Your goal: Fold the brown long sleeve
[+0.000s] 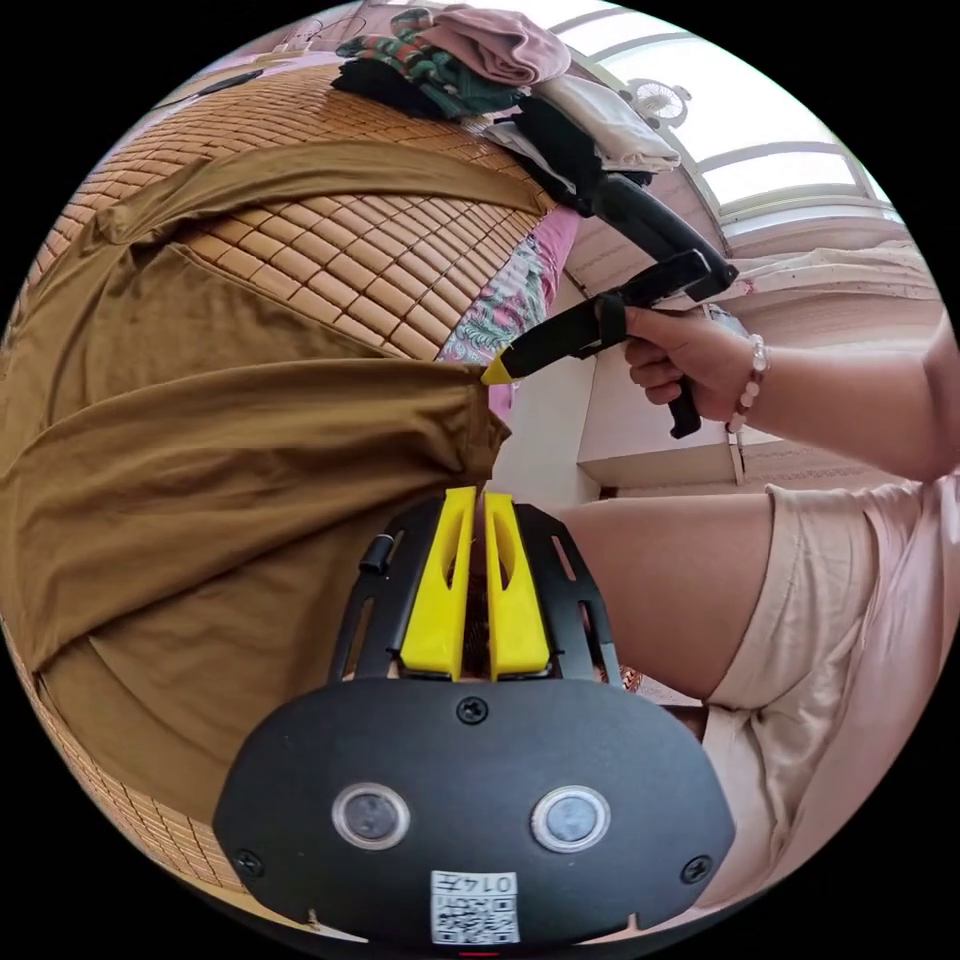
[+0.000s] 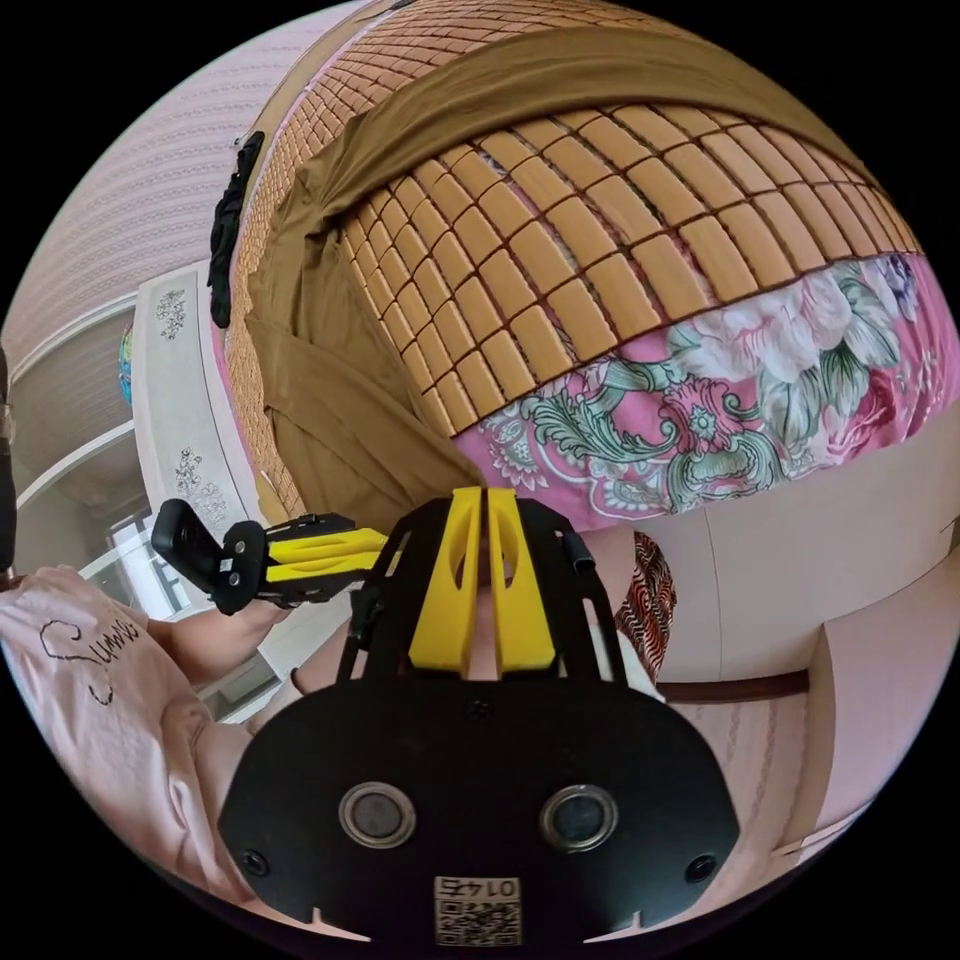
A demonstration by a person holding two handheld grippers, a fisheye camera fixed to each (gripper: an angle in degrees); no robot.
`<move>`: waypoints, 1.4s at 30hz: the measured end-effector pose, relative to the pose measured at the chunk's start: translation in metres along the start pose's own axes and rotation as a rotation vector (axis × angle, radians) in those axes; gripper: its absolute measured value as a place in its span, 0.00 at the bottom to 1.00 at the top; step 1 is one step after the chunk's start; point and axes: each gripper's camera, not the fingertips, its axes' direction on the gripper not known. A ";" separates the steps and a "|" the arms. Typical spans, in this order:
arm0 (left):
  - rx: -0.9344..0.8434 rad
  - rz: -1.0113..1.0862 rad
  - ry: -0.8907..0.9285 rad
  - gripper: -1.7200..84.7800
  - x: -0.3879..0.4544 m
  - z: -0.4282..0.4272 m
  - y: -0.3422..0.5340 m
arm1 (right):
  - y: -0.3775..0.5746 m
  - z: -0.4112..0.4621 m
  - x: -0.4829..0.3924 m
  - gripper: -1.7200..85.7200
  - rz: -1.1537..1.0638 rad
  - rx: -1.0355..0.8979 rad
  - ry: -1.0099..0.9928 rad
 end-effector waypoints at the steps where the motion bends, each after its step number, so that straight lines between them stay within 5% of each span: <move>1: 0.015 -0.006 -0.014 0.01 -0.003 -0.008 0.004 | 0.000 -0.001 -0.001 0.02 0.006 -0.005 0.049; 12: 0.011 0.005 -0.064 0.09 0.001 0.022 -0.025 | -0.007 -0.008 -0.014 0.02 -0.004 0.034 0.086; 19: -0.047 -0.018 -0.135 0.02 0.002 0.038 -0.036 | -0.005 -0.013 -0.010 0.02 0.004 0.035 0.099; 27: -0.047 0.039 -0.280 0.06 0.005 0.030 -0.058 | -0.004 -0.019 -0.010 0.04 0.021 0.065 0.085; 36: -0.122 0.063 -0.273 0.01 0.007 0.023 -0.063 | 0.006 -0.020 -0.015 0.01 -0.029 0.051 0.101; 42: -0.116 0.070 -0.212 0.02 0.005 0.008 -0.079 | 0.024 -0.048 -0.002 0.02 0.007 0.227 0.047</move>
